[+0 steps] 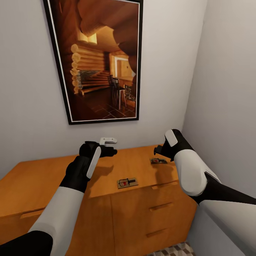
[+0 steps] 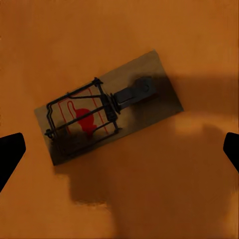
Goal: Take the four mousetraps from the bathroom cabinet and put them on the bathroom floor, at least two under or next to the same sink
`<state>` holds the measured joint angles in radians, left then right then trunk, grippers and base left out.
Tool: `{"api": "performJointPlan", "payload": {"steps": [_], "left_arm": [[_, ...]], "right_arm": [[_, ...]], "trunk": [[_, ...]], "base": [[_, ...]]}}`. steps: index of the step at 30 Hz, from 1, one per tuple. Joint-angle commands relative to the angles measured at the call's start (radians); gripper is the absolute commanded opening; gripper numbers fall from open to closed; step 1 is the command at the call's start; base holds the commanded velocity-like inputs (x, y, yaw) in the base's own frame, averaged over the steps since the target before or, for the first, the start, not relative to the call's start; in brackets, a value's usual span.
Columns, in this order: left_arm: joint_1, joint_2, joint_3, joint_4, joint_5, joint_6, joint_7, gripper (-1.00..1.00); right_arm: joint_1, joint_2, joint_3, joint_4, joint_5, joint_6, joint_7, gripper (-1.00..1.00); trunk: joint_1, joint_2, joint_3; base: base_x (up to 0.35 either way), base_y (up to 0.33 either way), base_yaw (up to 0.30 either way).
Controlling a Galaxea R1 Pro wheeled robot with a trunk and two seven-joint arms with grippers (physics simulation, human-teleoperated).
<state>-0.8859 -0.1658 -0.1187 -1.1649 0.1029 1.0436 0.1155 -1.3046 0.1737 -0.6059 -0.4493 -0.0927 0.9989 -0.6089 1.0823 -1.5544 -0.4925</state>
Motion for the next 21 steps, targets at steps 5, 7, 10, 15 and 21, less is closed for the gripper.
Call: {"api": "performJointPlan", "payload": {"steps": [5,7,10,15,21], "left_arm": [[-0.001,0.0,-0.001,-0.001,0.011,0.004,0.01,1.0],[-0.001,0.0,-0.001,-0.001,0.011,0.004,0.01,1.0],[-0.001,0.0,-0.001,-0.001,0.011,0.004,0.01,1.0],[-0.001,0.0,-0.001,-0.002,0.011,0.004,0.01,1.0],[-0.001,0.0,-0.001,-0.002,0.01,0.004,0.01,1.0]], "right_arm": [[-0.001,0.001,-0.003,-0.001,-0.005,0.003,-0.016,1.0],[-0.001,0.001,-0.003,-0.001,-0.004,0.004,-0.022,1.0],[-0.001,0.001,-0.003,0.0,-0.005,0.004,-0.031,1.0],[-0.001,0.001,-0.003,0.0,-0.009,0.005,-0.05,1.0],[-0.001,0.001,-0.004,0.0,-0.011,0.006,-0.059,1.0]], "trunk": [[0.0,-0.001,-0.001],[0.0,-0.001,-0.001],[0.0,-0.001,-0.001],[0.0,-0.001,-0.001],[0.0,-0.001,-0.001]], "base": [[0.131,0.0,0.0],[0.074,0.0,0.0],[0.049,0.0,0.0],[0.023,0.0,0.0],[0.007,0.0,0.0]]}}
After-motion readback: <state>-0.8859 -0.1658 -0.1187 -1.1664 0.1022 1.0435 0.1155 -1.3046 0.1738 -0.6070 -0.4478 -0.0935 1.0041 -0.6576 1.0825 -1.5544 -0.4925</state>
